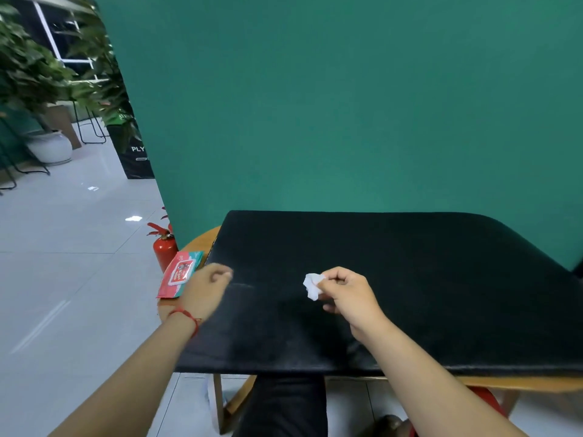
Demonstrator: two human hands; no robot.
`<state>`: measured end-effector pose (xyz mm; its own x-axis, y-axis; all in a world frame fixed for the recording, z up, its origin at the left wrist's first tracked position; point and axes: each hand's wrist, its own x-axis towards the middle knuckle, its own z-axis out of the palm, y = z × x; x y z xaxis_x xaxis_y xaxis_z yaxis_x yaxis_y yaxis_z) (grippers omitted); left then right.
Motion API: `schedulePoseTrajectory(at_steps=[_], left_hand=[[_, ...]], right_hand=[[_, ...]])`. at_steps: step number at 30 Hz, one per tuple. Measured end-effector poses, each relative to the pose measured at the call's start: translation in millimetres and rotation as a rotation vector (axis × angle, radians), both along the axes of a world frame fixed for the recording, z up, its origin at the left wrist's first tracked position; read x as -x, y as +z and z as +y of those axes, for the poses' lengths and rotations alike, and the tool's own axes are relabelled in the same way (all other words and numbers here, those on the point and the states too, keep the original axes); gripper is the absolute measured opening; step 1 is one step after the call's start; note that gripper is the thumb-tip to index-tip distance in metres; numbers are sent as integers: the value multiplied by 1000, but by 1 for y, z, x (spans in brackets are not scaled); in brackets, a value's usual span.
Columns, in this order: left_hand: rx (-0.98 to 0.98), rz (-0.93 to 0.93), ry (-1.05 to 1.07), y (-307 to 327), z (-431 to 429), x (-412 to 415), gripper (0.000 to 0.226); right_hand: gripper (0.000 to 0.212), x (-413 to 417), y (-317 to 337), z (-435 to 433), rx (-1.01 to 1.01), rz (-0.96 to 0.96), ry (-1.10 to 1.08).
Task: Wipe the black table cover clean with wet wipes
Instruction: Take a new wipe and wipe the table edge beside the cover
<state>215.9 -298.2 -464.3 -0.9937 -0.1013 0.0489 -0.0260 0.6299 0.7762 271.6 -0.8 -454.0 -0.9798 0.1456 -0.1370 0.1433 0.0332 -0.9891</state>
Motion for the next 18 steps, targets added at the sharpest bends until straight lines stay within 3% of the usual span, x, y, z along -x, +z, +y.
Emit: schedulePoseTrajectory(at_steps=[4, 9, 11, 15, 18], left_hand=[[-288, -25, -273, 40, 93, -67, 9], [-558, -159, -345, 45, 148, -119, 30], [-672, -204, -362, 44, 155, -131, 28], [-682, -215, -371, 44, 152, -141, 25], [-641, -238, -388, 50, 144, -145, 28]], right_hand=[[23, -28, 12, -1, 39, 12, 25], [37, -67, 18, 4, 114, 79, 45], [37, -82, 18, 12, 117, 91, 41], [25, -102, 23, 23, 275, 63, 40], [26, -102, 26, 27, 206, 101, -40]])
